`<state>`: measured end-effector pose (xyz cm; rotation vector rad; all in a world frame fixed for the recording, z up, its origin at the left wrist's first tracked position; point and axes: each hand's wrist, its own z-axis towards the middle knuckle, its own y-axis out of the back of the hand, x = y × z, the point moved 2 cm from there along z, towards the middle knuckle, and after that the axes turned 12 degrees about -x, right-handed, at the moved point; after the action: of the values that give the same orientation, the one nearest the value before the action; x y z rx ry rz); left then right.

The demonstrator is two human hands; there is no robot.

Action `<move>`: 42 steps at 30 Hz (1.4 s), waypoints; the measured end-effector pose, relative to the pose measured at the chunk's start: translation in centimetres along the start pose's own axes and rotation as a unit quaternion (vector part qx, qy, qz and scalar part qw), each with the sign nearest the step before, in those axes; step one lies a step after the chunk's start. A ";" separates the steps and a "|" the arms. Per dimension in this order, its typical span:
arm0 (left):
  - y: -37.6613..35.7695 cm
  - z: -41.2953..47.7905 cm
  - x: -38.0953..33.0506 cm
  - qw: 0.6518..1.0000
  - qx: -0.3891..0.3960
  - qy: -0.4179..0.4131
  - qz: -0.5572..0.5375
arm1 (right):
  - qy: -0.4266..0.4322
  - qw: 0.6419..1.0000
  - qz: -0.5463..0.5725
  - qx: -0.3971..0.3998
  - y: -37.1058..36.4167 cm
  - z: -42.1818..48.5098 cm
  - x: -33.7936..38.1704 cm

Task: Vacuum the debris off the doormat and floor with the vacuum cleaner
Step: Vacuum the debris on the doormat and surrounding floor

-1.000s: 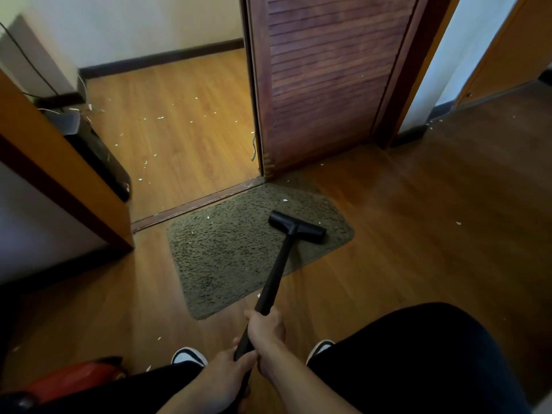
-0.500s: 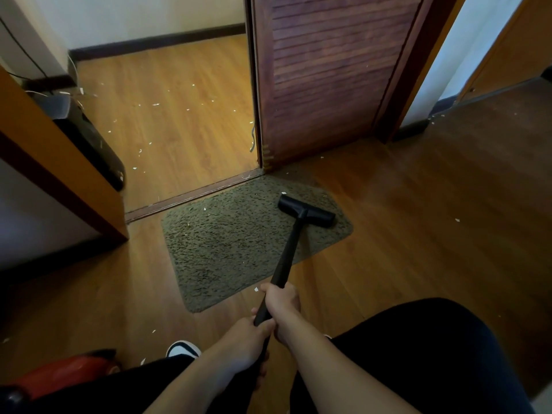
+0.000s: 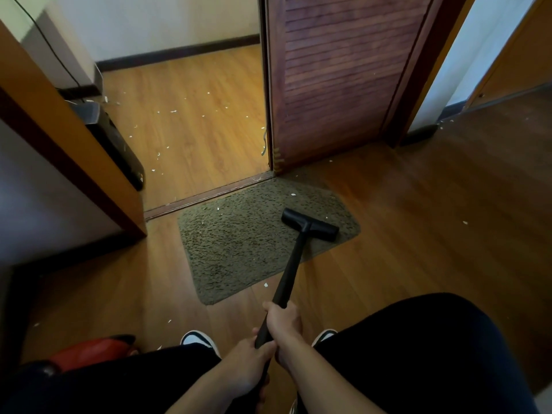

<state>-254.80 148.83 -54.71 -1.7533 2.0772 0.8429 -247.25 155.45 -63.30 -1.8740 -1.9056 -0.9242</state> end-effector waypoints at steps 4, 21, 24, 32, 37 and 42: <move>-1.5 1.2 -1.0 0.999 0.006 -0.011 0.033 | 0.003 1.000 -0.004 -0.019 1.9 1.1 0.5; -1.2 4.7 -4.3 0.999 0.000 0.013 -0.030 | -0.012 0.999 0.013 -0.038 0.9 5.4 4.3; -0.5 2.6 -2.6 0.999 0.006 0.004 -0.031 | -0.010 1.000 0.002 -0.015 0.5 2.9 2.8; 2.9 0.0 1.4 0.999 -0.051 -0.011 -0.010 | -0.016 0.999 -0.004 0.042 -3.8 -1.7 0.2; 3.6 1.8 0.3 0.998 -0.053 0.022 -0.036 | -0.004 0.999 -0.018 0.039 -4.9 -0.2 2.1; 4.3 5.9 -2.1 0.996 -0.074 0.027 -0.051 | 0.012 0.999 -0.022 0.036 -6.6 3.7 5.1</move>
<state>-259.39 154.40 -57.09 -1.9625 1.9838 0.9509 -253.31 162.10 -64.30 -1.7799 -1.9462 -0.8739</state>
